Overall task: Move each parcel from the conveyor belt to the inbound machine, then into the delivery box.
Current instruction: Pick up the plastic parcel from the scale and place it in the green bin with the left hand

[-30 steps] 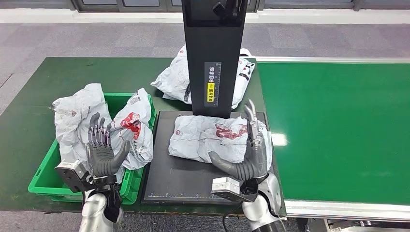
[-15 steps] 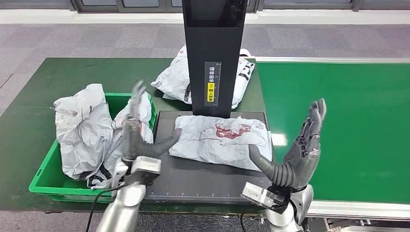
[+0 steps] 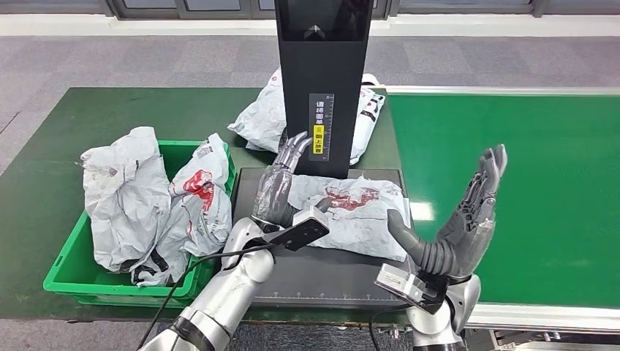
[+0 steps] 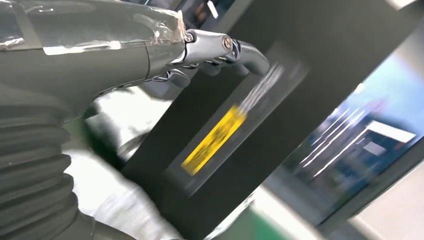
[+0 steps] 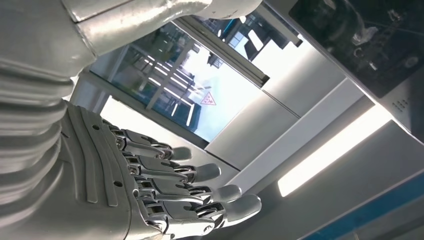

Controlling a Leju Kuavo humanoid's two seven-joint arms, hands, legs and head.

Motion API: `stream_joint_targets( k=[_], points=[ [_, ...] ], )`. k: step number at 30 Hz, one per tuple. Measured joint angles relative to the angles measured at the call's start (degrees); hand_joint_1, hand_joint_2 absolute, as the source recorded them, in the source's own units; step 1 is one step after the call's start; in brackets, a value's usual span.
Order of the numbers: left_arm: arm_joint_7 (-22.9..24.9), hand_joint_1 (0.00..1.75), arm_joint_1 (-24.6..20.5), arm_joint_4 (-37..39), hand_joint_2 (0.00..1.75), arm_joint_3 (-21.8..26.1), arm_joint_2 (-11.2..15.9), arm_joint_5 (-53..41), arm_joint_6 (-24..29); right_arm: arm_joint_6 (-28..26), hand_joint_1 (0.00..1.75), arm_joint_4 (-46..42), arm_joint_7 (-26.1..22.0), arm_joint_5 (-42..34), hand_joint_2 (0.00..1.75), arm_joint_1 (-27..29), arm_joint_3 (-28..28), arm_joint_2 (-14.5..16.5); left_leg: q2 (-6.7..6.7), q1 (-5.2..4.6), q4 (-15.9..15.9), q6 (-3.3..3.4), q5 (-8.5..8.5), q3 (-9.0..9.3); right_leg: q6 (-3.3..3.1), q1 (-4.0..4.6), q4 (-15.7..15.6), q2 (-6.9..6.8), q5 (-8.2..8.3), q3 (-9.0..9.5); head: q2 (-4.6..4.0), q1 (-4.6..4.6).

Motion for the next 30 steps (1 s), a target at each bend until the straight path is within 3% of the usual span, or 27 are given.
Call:
stream_joint_targets(
  k=[5, 13, 22, 26, 30],
  points=[
    [2.5, 0.0, -2.4, 10.0, 1.75, 0.0, -0.2, -2.5, 1.1, 0.0, 0.0, 0.8, 0.1, -0.2, 1.75, -0.6, 0.0, 0.1, 0.0, 0.0, 0.0, 0.0, 0.0, -0.02, 0.0, 0.0, 0.0, 0.02, -0.01, -0.01, 0.01, 0.0],
    [16.1, 0.0, -2.7, 20.7, 1.75, -2.8, -0.2, -14.7, -1.4, 0.0, 0.0, 1.8, 0.1, -0.3, 1.75, -0.9, 0.0, 0.1, -0.01, 0.0, 0.0, 0.01, -0.01, -0.08, 0.0, 0.0, 0.0, 0.0, -0.03, -0.04, 0.01, 0.0],
    [18.2, 0.0, -3.0, 24.2, 1.75, -5.0, -0.2, -16.8, -1.6, 0.0, 0.0, 2.6, 0.1, -0.5, 1.75, -1.1, 0.0, 0.1, -0.03, 0.0, 0.0, 0.03, -0.01, -0.03, 0.02, 0.0, 0.0, -0.05, -0.04, 0.04, 0.01, -0.01],
    [20.4, 1.75, -3.2, 24.7, 1.75, -5.9, -0.2, -19.4, -2.6, 0.0, 0.0, 3.0, 0.1, -0.6, 1.75, -1.2, 0.0, 0.1, -0.03, 0.0, 0.0, 0.04, 0.0, 0.05, 0.02, 0.0, 0.0, -0.07, -0.04, 0.14, 0.0, -0.01],
    [23.4, 1.75, -3.4, 25.1, 1.75, -8.0, -0.2, -23.7, -4.5, 0.0, 0.0, 3.4, 0.1, -0.7, 1.75, -1.6, 0.0, 0.1, -0.03, 0.0, 0.0, 0.05, 0.0, 0.17, 0.02, 0.0, 0.0, -0.07, -0.04, 0.28, 0.01, 0.0]
  ],
)
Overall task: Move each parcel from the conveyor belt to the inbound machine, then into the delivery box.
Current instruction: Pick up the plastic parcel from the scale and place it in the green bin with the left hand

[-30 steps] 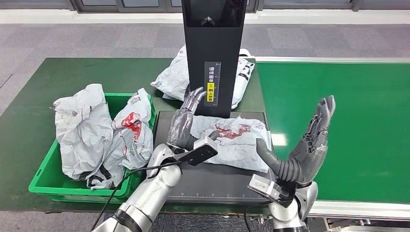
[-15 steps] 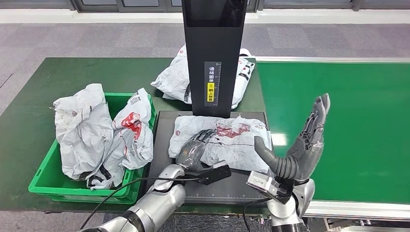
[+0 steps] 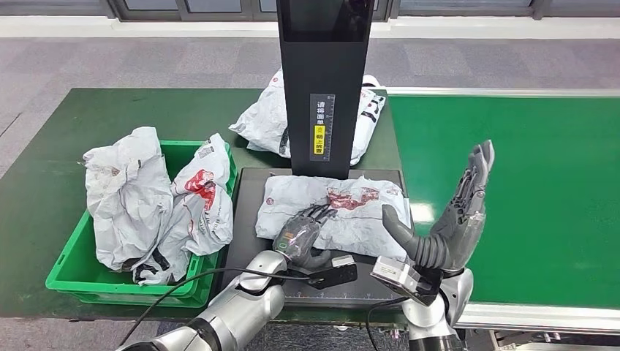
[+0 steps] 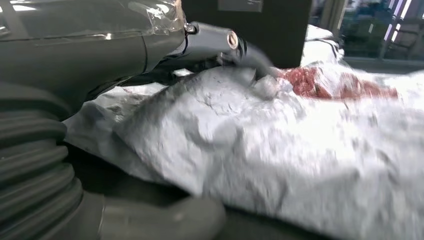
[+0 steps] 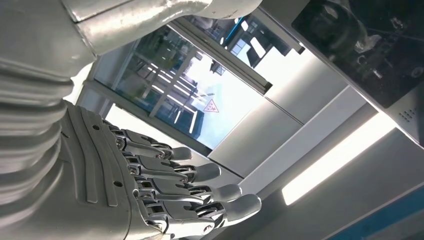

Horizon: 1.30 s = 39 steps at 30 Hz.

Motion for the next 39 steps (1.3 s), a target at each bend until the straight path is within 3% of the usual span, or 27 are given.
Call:
stream_joint_targets(
  k=[14, 19, 22, 30, 36, 39],
  points=[
    [6.7, 1.75, -0.1, 0.5, 1.75, -1.5, 0.1, -9.2, 1.2, 0.0, 0.0, 0.1, 0.0, -0.2, 1.75, 0.0, 0.0, 0.0, 0.01, 0.01, 0.0, 0.0, 0.04, 0.09, -0.03, 0.01, 0.0, 0.03, 0.05, 0.03, 0.0, -0.01],
    [11.1, 1.75, 0.9, -1.6, 1.75, -1.5, 0.4, -16.1, 11.0, 0.0, 0.0, 0.0, 0.0, 0.5, 1.75, 0.2, -0.8, 0.0, 0.03, 0.0, 0.0, -0.01, 0.05, 0.0, -0.03, 0.01, 0.0, 0.06, 0.06, -0.12, -0.01, 0.01],
    [11.8, 1.75, 2.7, -9.0, 1.75, -1.4, 0.9, -18.7, 15.3, 0.0, 0.0, -0.6, 0.0, 0.4, 1.75, 0.9, -2.4, 0.0, 0.02, 0.0, 0.0, 0.0, 0.11, -0.16, -0.03, 0.0, 0.0, 0.03, 0.08, -0.26, -0.01, 0.0],
    [11.7, 1.75, 6.2, -34.9, 1.75, -1.9, 1.8, -19.0, 16.0, 0.0, 0.0, -3.4, 0.0, -0.8, 1.75, 3.5, -6.9, -0.1, 0.02, -0.01, 0.0, 0.0, 0.07, -0.33, -0.02, -0.01, 0.0, 0.11, 0.09, -0.45, -0.01, 0.01],
    [-0.4, 1.75, 9.0, -53.0, 1.75, -1.4, 1.0, -17.4, 16.1, 0.0, 0.0, -7.5, 0.0, -1.0, 1.75, 8.0, -11.8, 0.0, 0.0, -0.01, 0.0, 0.0, -0.05, -0.41, 0.01, -0.01, 0.0, 0.09, 0.02, -0.48, -0.01, -0.01],
    [-3.4, 1.75, 10.1, -58.9, 1.75, 0.9, 1.1, -15.7, 16.1, 0.0, 0.0, -9.7, 0.0, -0.9, 1.75, 10.2, -13.0, 0.2, 0.04, -0.01, 0.0, -0.04, -0.09, -0.39, 0.0, 0.0, 0.0, 0.13, -0.01, -0.5, -0.01, -0.01]
  ],
)
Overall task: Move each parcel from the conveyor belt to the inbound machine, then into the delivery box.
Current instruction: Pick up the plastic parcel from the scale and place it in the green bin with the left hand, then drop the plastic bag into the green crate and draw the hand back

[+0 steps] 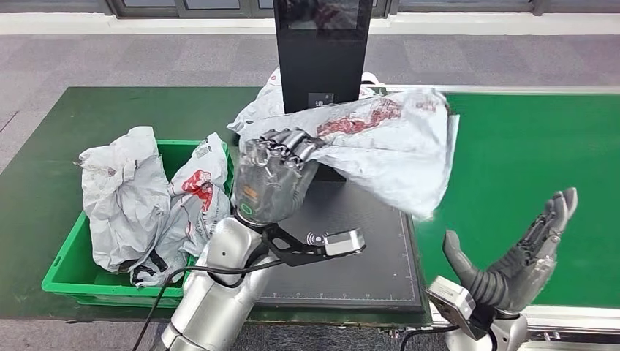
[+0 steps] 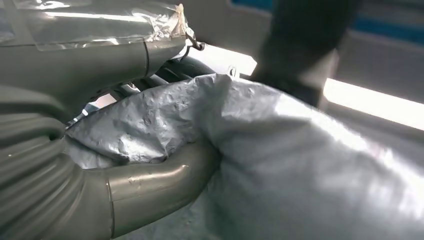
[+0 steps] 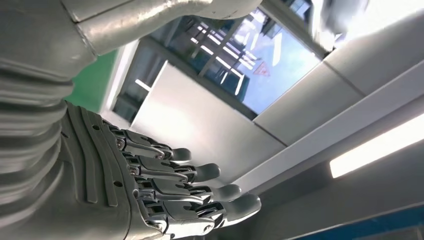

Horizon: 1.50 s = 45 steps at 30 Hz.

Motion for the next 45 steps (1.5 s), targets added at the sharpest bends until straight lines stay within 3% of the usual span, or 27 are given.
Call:
stream_joint_targets(
  k=[6, 12, 15, 20, 25, 33, 35, 37, 39, 40, 45],
  points=[
    [-4.3, 1.75, 2.0, -7.7, 1.75, 6.9, 0.4, 4.3, 0.0, 0.0, 0.0, -2.1, 0.0, 0.5, 1.75, 2.1, -1.0, 0.3, 0.07, 0.03, 0.0, -0.03, 0.04, 0.03, -0.03, 0.02, 0.0, 0.04, 0.0, 0.03, 0.01, 0.01],
    [-11.5, 1.75, 5.0, -12.6, 1.75, 21.5, 1.1, 10.0, 0.0, 0.0, 0.0, -2.3, 0.0, 2.2, 1.75, 2.3, -0.9, 0.4, 0.15, 0.03, 0.0, -0.05, 0.06, 0.09, -0.05, 0.03, 0.0, 0.13, 0.01, 0.04, 0.01, -0.01],
    [-12.2, 1.75, 6.1, -13.6, 1.75, 27.0, 1.4, 10.6, 0.0, 0.0, 0.0, -2.3, 0.0, 2.4, 1.75, 2.3, -0.9, 0.4, 0.1, 0.04, 0.0, -0.04, 0.08, 0.06, -0.05, 0.04, 0.0, 0.06, 0.01, 0.05, 0.0, -0.01],
    [-12.8, 1.75, 7.0, -14.5, 1.75, 31.7, 1.6, 11.8, 0.0, 0.0, 0.0, -2.2, 0.0, 2.5, 1.75, 2.1, -0.2, 0.5, 0.09, 0.02, 0.0, -0.02, 0.07, 0.02, -0.03, 0.01, 0.0, 0.07, 0.0, 0.06, 0.0, 0.01],
    [-16.4, 1.75, 6.8, -12.1, 1.75, 39.9, 1.5, 12.3, 0.0, 0.0, 0.0, -1.5, 0.0, 2.9, 1.75, 1.8, 1.0, 0.5, 0.08, 0.02, 0.0, -0.01, 0.06, 0.02, -0.02, 0.02, 0.0, 0.03, -0.01, 0.04, 0.01, 0.01],
    [-19.7, 1.71, 1.8, 0.5, 1.75, 55.9, 0.2, 4.9, -0.1, 0.1, 0.0, 0.0, 0.0, 1.7, 1.75, 1.5, 2.2, 0.4, 0.08, 0.05, 0.0, -0.03, 0.13, 0.05, -0.06, 0.05, 0.0, 0.03, 0.02, 0.06, 0.01, 0.01],
    [-19.6, 1.43, 1.1, 2.5, 1.75, 57.9, 0.0, 4.0, -0.1, 0.1, 0.0, 0.4, 0.0, 1.6, 1.75, 1.3, 2.6, 0.4, 0.09, 0.04, 0.0, -0.03, 0.13, 0.05, -0.06, 0.04, 0.0, 0.05, 0.03, 0.06, 0.0, 0.01],
    [-18.9, 0.66, 0.8, 4.0, 1.75, 59.0, -0.2, 3.5, -0.1, 0.1, 0.0, 0.8, 0.0, 1.5, 1.75, 1.3, 2.8, 0.3, 0.07, 0.04, 0.0, -0.02, 0.13, 0.04, -0.06, 0.03, 0.0, 0.04, 0.03, 0.06, 0.0, 0.02],
    [-17.2, 0.07, 0.6, 5.0, 1.75, 59.5, -0.4, 2.3, -0.1, 0.1, 0.0, 1.1, 0.0, 1.5, 1.75, 1.2, 2.9, 0.3, 0.05, 0.03, 0.0, -0.02, 0.12, 0.02, -0.06, 0.03, 0.0, 0.02, 0.02, 0.06, 0.0, 0.02],
    [-15.9, 0.0, 0.6, 5.3, 1.75, 59.6, -0.5, 1.4, -0.1, 0.1, 0.0, 1.3, 0.0, 1.5, 1.75, 1.1, 3.1, 0.3, 0.05, 0.03, 0.0, -0.02, 0.12, 0.02, -0.06, 0.03, 0.0, 0.02, 0.02, 0.06, 0.0, 0.02],
    [-11.3, 0.0, 0.6, 6.6, 1.75, 59.3, -0.7, -1.0, -0.1, 0.1, 0.0, 2.0, 0.1, 1.3, 1.75, 1.0, 3.7, 0.3, 0.05, 0.03, 0.0, -0.01, 0.1, 0.01, -0.05, 0.03, 0.0, 0.01, 0.01, 0.05, 0.01, 0.01]
  ],
)
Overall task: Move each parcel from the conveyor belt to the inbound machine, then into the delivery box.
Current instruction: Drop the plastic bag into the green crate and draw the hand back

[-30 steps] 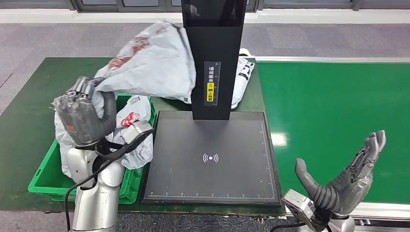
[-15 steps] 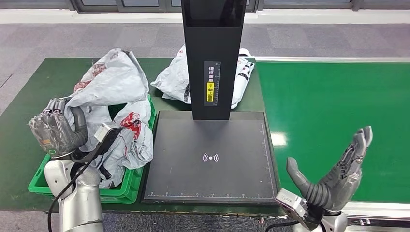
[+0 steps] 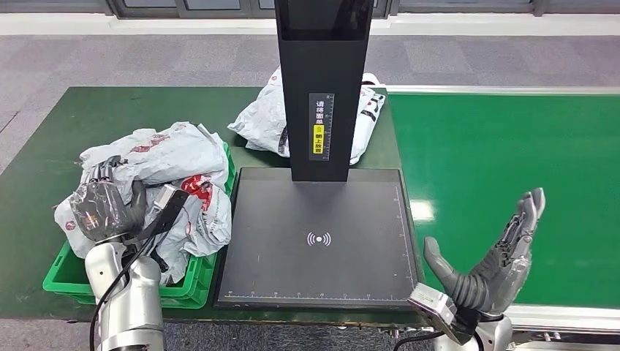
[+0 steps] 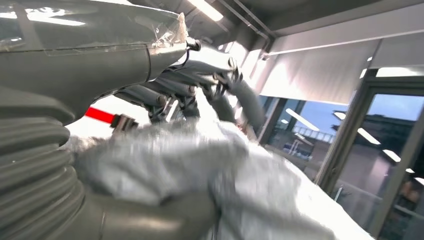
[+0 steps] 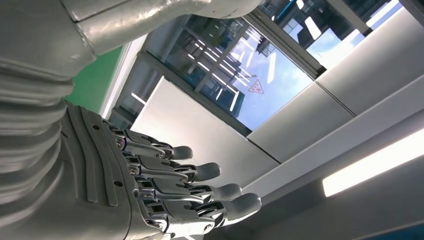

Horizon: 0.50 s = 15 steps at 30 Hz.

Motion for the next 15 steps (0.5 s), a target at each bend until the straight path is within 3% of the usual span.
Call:
stream_joint_targets(
  k=[4, 9, 15],
  points=[
    [0.1, 0.0, 0.0, 0.7, 0.0, -0.3, 0.0, 1.9, 0.0, 0.0, 0.0, 0.6, 0.4, 0.0, 1.75, -0.1, 0.1, 0.0, 0.0, 0.0, 0.0, 0.0, 0.0, 0.0, 0.0, 0.01, 0.0, -0.02, 0.0, 0.0, 0.0, -0.01],
    [-4.4, 0.0, 0.0, 1.2, 0.0, -0.3, -0.3, 8.3, 0.0, 0.0, 0.0, 1.2, 0.7, -0.1, 1.75, -0.2, 0.2, -0.1, -0.01, 0.0, 0.0, 0.0, 0.01, 0.0, 0.0, 0.0, 0.0, -0.03, 0.0, 0.01, 0.01, 0.0],
    [-4.9, 0.0, 0.0, 1.3, 0.0, -0.3, -0.3, 9.1, 0.0, 0.0, 0.0, 1.9, 0.7, -0.1, 1.75, -0.3, 0.2, -0.1, -0.04, 0.0, 0.0, 0.0, 0.01, 0.0, 0.0, -0.01, 0.0, -0.06, 0.0, 0.02, 0.0, -0.01]
  ],
)
